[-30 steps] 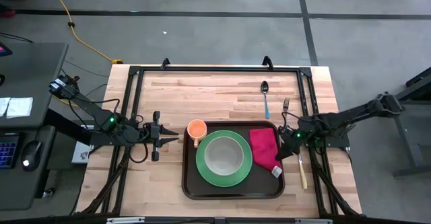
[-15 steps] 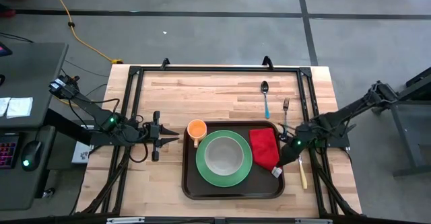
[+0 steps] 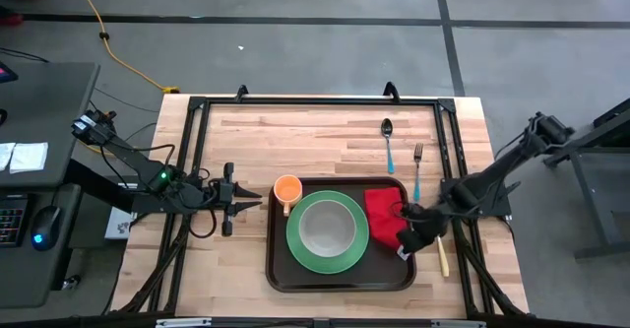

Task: Set up tray
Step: Put the red table napkin on the black tray to the right of the green plate

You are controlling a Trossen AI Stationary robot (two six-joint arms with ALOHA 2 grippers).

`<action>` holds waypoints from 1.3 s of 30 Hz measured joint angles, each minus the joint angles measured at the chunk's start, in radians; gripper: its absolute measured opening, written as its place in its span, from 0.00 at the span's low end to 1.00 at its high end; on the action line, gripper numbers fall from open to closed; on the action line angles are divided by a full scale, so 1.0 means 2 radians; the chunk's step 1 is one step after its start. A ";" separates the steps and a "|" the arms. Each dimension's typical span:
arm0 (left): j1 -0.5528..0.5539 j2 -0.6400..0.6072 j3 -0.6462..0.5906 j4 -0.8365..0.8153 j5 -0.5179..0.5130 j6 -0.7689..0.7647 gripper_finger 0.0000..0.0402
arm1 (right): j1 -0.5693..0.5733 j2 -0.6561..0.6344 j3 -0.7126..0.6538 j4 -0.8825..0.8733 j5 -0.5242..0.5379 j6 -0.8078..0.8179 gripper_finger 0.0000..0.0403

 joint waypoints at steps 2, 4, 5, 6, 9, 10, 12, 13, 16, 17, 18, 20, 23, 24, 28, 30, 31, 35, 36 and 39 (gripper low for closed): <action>0.000 0.000 0.000 0.000 0.000 0.000 0.24 | 0.004 0.024 0.012 0.000 0.009 -0.008 0.19; 0.000 0.000 0.000 0.000 0.000 0.000 0.24 | 0.006 0.049 0.023 0.000 0.018 -0.024 0.19; 0.000 0.000 0.000 0.000 0.000 0.000 0.24 | 0.006 0.060 0.029 -0.001 0.022 -0.035 0.19; 0.000 0.000 0.000 0.000 0.000 0.000 0.24 | 0.005 0.073 0.035 -0.001 0.030 -0.050 0.19; 0.000 0.000 0.000 0.000 0.000 0.000 0.24 | -0.001 0.103 0.051 0.000 0.034 -0.106 0.19; 0.000 0.000 0.000 -0.001 0.000 0.000 0.24 | -0.003 0.113 0.056 -0.002 0.034 -0.130 0.19; 0.000 0.000 0.000 -0.001 0.000 0.000 0.24 | -0.008 0.130 0.070 -0.010 0.034 -0.176 0.19; 0.000 0.000 0.000 -0.001 0.000 0.000 0.24 | -0.010 0.138 0.077 -0.018 0.034 -0.197 0.19; 0.000 0.000 0.000 -0.001 0.000 0.000 0.24 | -0.017 0.160 0.096 -0.057 0.028 -0.249 0.19; 0.000 0.000 0.000 -0.001 0.000 0.000 0.24 | -0.018 0.166 0.103 -0.069 0.028 -0.265 0.19; 0.000 0.000 0.000 -0.001 0.000 0.000 0.24 | -0.019 0.172 0.110 -0.079 0.028 -0.280 0.19; 0.000 0.000 0.000 -0.001 0.000 0.000 0.24 | -0.019 0.182 0.127 -0.095 0.032 -0.309 0.19; 0.000 0.000 0.000 -0.002 0.000 0.000 0.24 | -0.019 0.200 0.157 -0.132 0.050 -0.345 0.19; 0.000 0.000 0.000 -0.003 0.000 0.000 0.24 | -0.019 0.206 0.167 -0.145 0.057 -0.356 0.19; 0.000 0.000 0.000 -0.004 0.000 0.000 0.24 | -0.019 0.229 0.198 -0.180 0.074 -0.399 0.19; 0.000 0.000 0.000 -0.003 0.000 0.000 0.24 | -0.019 0.240 0.205 -0.179 0.074 -0.419 0.19; 0.000 0.000 0.000 -0.004 0.000 0.000 0.24 | -0.019 0.246 0.207 -0.179 0.073 -0.427 0.19; 0.000 0.000 0.000 -0.003 0.000 0.000 0.24 | -0.019 0.264 0.207 -0.180 0.069 -0.446 0.19; 0.000 0.000 0.000 -0.003 0.000 0.000 0.24 | -0.019 0.268 0.207 -0.182 0.070 -0.448 0.19; 0.000 0.000 0.000 -0.003 0.000 0.000 0.24 | -0.019 0.270 0.207 -0.182 0.076 -0.451 0.19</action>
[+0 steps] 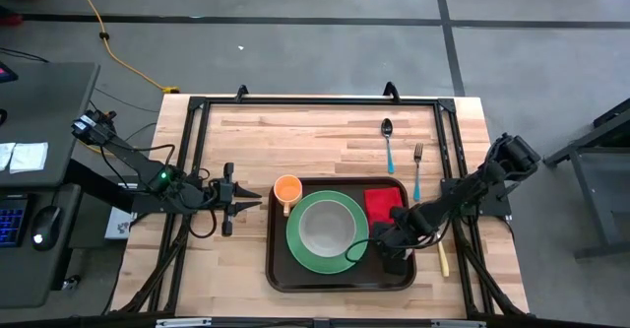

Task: Set up tray
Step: Put the red table napkin on the black tray to the right of the green plate

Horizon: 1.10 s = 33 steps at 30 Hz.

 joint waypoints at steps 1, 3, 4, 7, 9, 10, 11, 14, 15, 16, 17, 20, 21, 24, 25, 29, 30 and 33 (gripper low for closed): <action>0.000 0.000 0.000 0.000 0.000 0.000 0.24 | 0.000 0.000 0.000 0.000 0.004 -0.003 0.19; 0.000 0.000 0.000 0.000 0.000 0.000 0.24 | 0.000 0.000 0.000 0.000 0.015 -0.011 0.19; 0.000 0.000 0.000 0.000 0.000 0.000 0.24 | 0.000 0.000 0.000 -0.002 0.022 -0.016 0.19; 0.000 0.000 0.000 0.000 0.000 0.000 0.24 | 0.000 0.000 0.000 -0.011 0.039 -0.029 0.19; 0.000 0.000 0.000 0.000 0.000 0.000 0.24 | 0.000 0.000 0.000 -0.012 0.044 -0.037 0.19; 0.000 0.000 0.000 0.000 0.000 0.000 0.24 | 0.000 0.000 0.000 -0.012 0.044 -0.041 0.19; 0.000 0.000 0.000 0.000 0.000 0.000 0.24 | 0.000 0.000 0.000 -0.012 0.044 -0.044 0.19; 0.000 0.000 0.000 0.000 0.000 0.000 0.24 | 0.000 0.000 0.000 -0.012 0.045 -0.052 0.19; 0.000 0.000 0.000 0.000 0.000 0.000 0.24 | 0.000 0.000 0.000 -0.012 0.044 -0.052 0.19; 0.000 0.000 0.000 0.000 0.000 0.000 0.24 | 0.000 0.000 0.000 -0.011 0.043 -0.052 0.19; 0.000 0.000 0.000 0.000 0.000 0.000 0.24 | 0.000 0.000 0.000 -0.011 0.039 -0.052 0.19; 0.000 0.000 0.000 0.000 0.000 0.000 0.24 | 0.000 0.000 0.000 -0.011 0.036 -0.052 0.19; 0.000 0.000 0.000 0.000 0.000 0.000 0.24 | 0.000 0.000 0.000 -0.011 0.036 -0.052 0.19; 0.000 0.000 0.000 0.000 0.000 0.001 0.24 | 0.000 0.000 -0.004 -0.006 0.037 -0.052 0.19; 0.000 0.000 0.000 -0.001 0.000 0.001 0.24 | 0.000 0.000 -0.009 -0.002 0.036 -0.051 0.19; 0.000 0.000 0.000 -0.001 0.000 0.002 0.24 | 0.000 0.000 -0.031 0.013 0.026 -0.040 0.19; 0.000 0.000 0.000 -0.001 0.000 0.002 0.24 | 0.000 0.000 -0.034 0.013 0.024 -0.035 0.19; 0.000 0.000 0.000 -0.001 0.000 0.002 0.24 | 0.000 0.000 -0.041 0.013 0.023 -0.028 0.19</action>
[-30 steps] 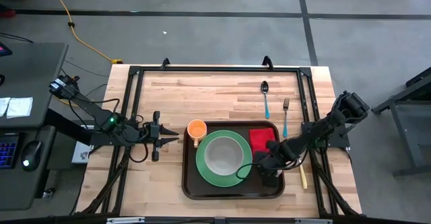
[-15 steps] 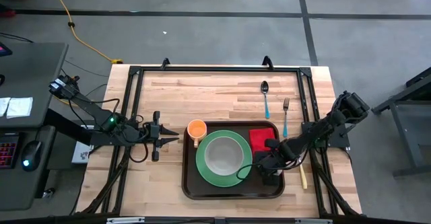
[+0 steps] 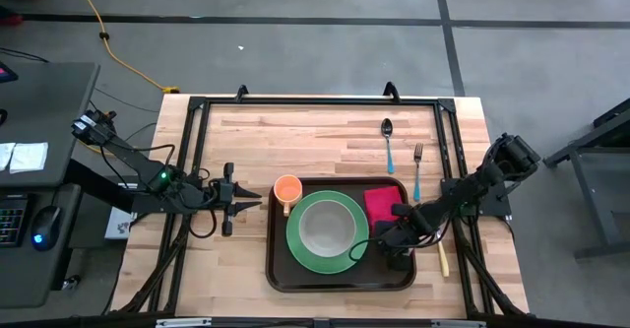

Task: Set up tray
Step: Put the red table napkin on the black tray to the right of the green plate

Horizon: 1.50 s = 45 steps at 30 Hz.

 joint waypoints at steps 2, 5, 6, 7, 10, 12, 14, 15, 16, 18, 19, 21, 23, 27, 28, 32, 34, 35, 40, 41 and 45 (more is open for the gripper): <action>0.000 0.000 0.000 0.000 0.000 0.000 0.24 | 0.000 0.000 -0.005 0.011 -0.001 0.000 0.19; 0.000 0.000 0.000 0.000 0.000 0.000 0.24 | 0.000 0.000 -0.017 0.039 0.001 0.001 0.19; 0.000 0.000 0.000 0.000 0.000 0.000 0.24 | 0.000 -0.001 -0.023 0.050 0.000 0.001 0.19; 0.000 0.000 0.000 0.000 0.000 0.000 0.24 | 0.000 -0.001 -0.028 0.060 0.000 0.001 0.19; 0.000 0.000 0.000 0.000 0.000 0.000 0.24 | 0.000 -0.002 -0.041 0.081 0.001 0.009 0.19; 0.000 0.000 0.000 0.000 0.000 0.000 0.24 | 0.000 -0.002 -0.048 0.086 -0.001 0.013 0.19; 0.000 0.000 0.000 0.000 0.000 0.000 0.24 | 0.000 -0.002 -0.052 0.087 -0.002 0.020 0.19; 0.000 0.000 0.000 0.000 0.000 0.000 0.24 | 0.000 -0.002 -0.052 0.087 -0.001 0.020 0.19; 0.000 0.000 0.000 0.000 0.000 0.000 0.24 | 0.000 -0.002 -0.052 0.086 0.000 0.020 0.18; 0.000 0.000 0.000 0.000 0.000 0.000 0.24 | -0.003 -0.001 -0.053 0.087 0.000 0.020 0.14; 0.000 0.000 0.000 0.000 0.000 0.000 0.24 | -0.004 -0.001 -0.053 0.087 0.000 0.019 0.11; 0.000 0.000 0.000 0.000 0.000 0.000 0.24 | -0.008 -0.001 -0.053 0.087 -0.002 0.014 0.06; 0.000 0.000 0.000 0.000 0.000 0.000 0.24 | -0.011 -0.001 -0.054 0.089 -0.005 0.005 0.02; 0.000 0.000 0.000 0.000 0.000 0.000 0.24 | -0.017 -0.001 -0.054 0.090 -0.003 0.007 0.02; 0.000 0.000 0.000 0.000 0.000 0.000 0.24 | -0.018 -0.001 -0.054 0.090 -0.003 0.007 0.01; 0.000 0.000 0.000 0.000 0.000 0.000 0.24 | -0.020 -0.001 -0.054 0.090 -0.007 0.010 0.00; 0.000 0.000 0.000 0.000 0.000 0.000 0.24 | -0.020 -0.001 -0.054 0.090 -0.007 0.018 0.00; 0.000 0.000 0.000 0.000 0.000 0.000 0.24 | -0.020 -0.001 -0.054 0.090 -0.008 0.022 0.00; 0.000 0.000 0.000 0.000 0.000 0.000 0.24 | -0.021 0.000 -0.054 0.092 -0.023 0.035 0.00; 0.000 0.000 0.000 0.000 0.000 0.000 0.24 | -0.023 0.000 -0.054 0.094 -0.031 0.036 0.00; 0.000 0.000 0.000 0.000 0.000 0.000 0.24 | -0.033 -0.007 -0.054 0.098 -0.062 0.036 0.00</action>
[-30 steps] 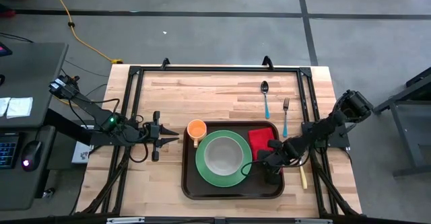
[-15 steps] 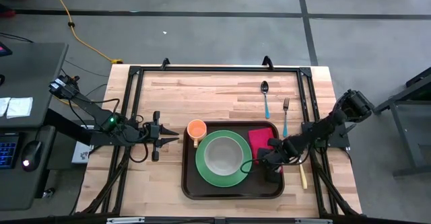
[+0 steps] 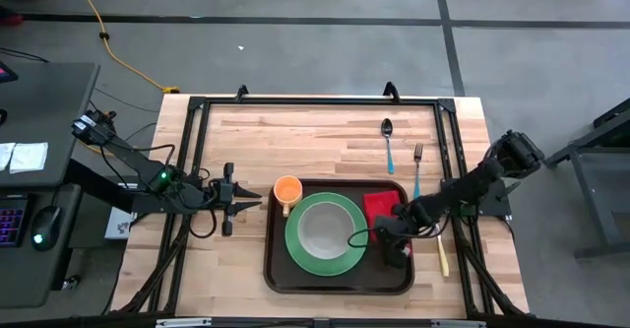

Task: Set up tray
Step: Put the red table napkin on the black tray to the right of the green plate

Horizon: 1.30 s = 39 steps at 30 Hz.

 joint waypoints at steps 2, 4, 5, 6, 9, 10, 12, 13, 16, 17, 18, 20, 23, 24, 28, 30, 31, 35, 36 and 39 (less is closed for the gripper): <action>0.000 0.000 0.000 0.000 0.000 0.000 0.24 | -0.007 -0.008 -0.001 -0.002 -0.010 -0.001 0.00; 0.000 0.000 0.000 0.000 0.000 0.000 0.24 | -0.015 -0.018 -0.002 -0.006 -0.015 -0.003 0.00; 0.000 0.000 0.000 0.000 0.000 0.000 0.24 | -0.018 -0.024 -0.002 -0.010 -0.017 -0.004 0.00; 0.000 0.000 0.000 0.000 0.000 0.000 0.24 | -0.022 -0.029 -0.003 -0.014 -0.017 -0.004 0.00; 0.000 0.000 0.000 -0.001 0.000 0.000 0.24 | -0.031 -0.047 -0.002 -0.027 -0.017 -0.005 0.00; 0.000 0.000 0.000 -0.001 0.000 0.000 0.24 | -0.034 -0.051 -0.002 -0.032 -0.017 -0.005 0.00; 0.000 0.000 0.000 -0.002 0.000 0.000 0.24 | -0.039 -0.060 -0.002 -0.040 -0.017 -0.005 0.00; 0.000 0.000 0.000 -0.003 0.000 0.000 0.24 | -0.041 -0.065 -0.002 -0.039 -0.019 -0.005 0.00; 0.000 0.000 0.000 -0.004 0.000 0.000 0.24 | -0.047 -0.076 -0.002 -0.038 -0.027 -0.005 0.00; 0.000 0.000 0.000 -0.005 0.000 0.000 0.24 | -0.049 -0.078 -0.002 -0.038 -0.027 -0.005 0.00; 0.000 0.000 0.000 -0.006 0.000 0.000 0.24 | -0.049 -0.079 -0.002 -0.036 -0.028 -0.005 0.00; 0.000 0.000 0.000 -0.008 0.000 0.000 0.24 | -0.049 -0.081 -0.002 -0.033 -0.031 -0.005 0.00; 0.000 0.000 0.000 -0.009 0.000 0.000 0.24 | -0.048 -0.081 -0.001 -0.019 -0.048 -0.004 0.00; 0.000 0.000 0.000 -0.009 0.000 0.000 0.24 | -0.048 -0.081 -0.001 -0.015 -0.059 -0.003 0.00; 0.000 0.000 0.000 -0.009 0.000 0.000 0.24 | -0.048 -0.081 -0.001 -0.012 -0.113 0.024 0.00; 0.000 0.000 0.000 -0.010 0.000 0.000 0.24 | -0.045 -0.081 -0.001 -0.012 -0.132 0.039 0.00; 0.000 0.000 0.000 -0.010 0.000 0.000 0.24 | -0.041 -0.081 -0.001 -0.013 -0.137 0.045 0.00; 0.000 0.000 0.000 -0.010 0.000 0.000 0.24 | -0.016 -0.081 -0.001 -0.037 -0.150 0.074 0.00; 0.000 0.000 0.000 -0.010 0.000 0.000 0.24 | -0.009 -0.081 -0.001 -0.045 -0.154 0.086 0.00; 0.000 0.000 0.000 -0.010 0.000 0.000 0.24 | 0.013 -0.081 -0.001 -0.060 -0.160 0.119 0.00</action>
